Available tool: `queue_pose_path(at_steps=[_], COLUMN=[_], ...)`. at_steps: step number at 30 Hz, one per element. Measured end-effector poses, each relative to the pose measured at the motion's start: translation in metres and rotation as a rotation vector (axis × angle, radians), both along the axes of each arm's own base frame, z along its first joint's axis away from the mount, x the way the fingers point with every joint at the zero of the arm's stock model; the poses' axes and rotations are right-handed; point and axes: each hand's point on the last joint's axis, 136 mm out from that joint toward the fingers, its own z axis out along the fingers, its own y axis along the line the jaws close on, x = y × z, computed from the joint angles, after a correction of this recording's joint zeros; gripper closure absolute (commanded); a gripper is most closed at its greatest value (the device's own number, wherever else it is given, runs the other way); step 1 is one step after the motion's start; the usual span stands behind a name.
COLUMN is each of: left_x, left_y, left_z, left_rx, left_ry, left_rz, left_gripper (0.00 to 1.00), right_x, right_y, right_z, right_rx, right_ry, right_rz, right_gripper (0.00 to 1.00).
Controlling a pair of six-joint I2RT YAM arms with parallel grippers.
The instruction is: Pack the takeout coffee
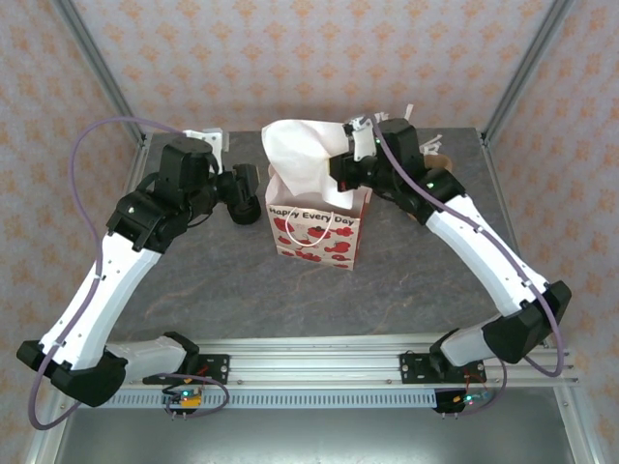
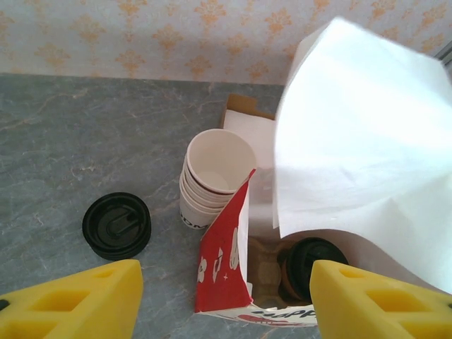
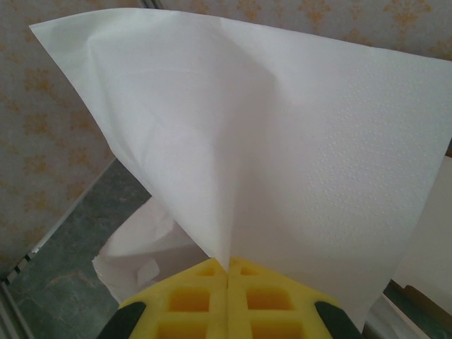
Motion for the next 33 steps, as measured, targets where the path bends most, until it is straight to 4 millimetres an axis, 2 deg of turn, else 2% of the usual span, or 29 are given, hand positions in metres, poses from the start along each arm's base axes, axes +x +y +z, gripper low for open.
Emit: queue_pose_path(at_steps=[8,15,25,33], left_x=[0.001,0.001,0.001,0.001], left_y=[0.0,0.0,0.0,0.0], left_z=[-0.002,-0.002,-0.002,-0.003], left_rx=[0.003,0.004,0.006,0.007], left_ry=[0.003,0.003,0.003,0.003], left_rz=[0.003,0.002,0.001,0.001], left_gripper=[0.35,0.34,0.34,0.33], right_x=[0.008,0.006,0.007,-0.001], right_y=[0.006,0.005,0.0,-0.008], right_z=[-0.028,-0.054,-0.049,-0.031], right_rx=[-0.079,-0.133,-0.155,-0.142], right_ry=[-0.025,-0.017,-0.049,-0.083], right_rz=[0.051,0.076,0.065,0.047], right_gripper=[1.0,0.89,0.67,0.62])
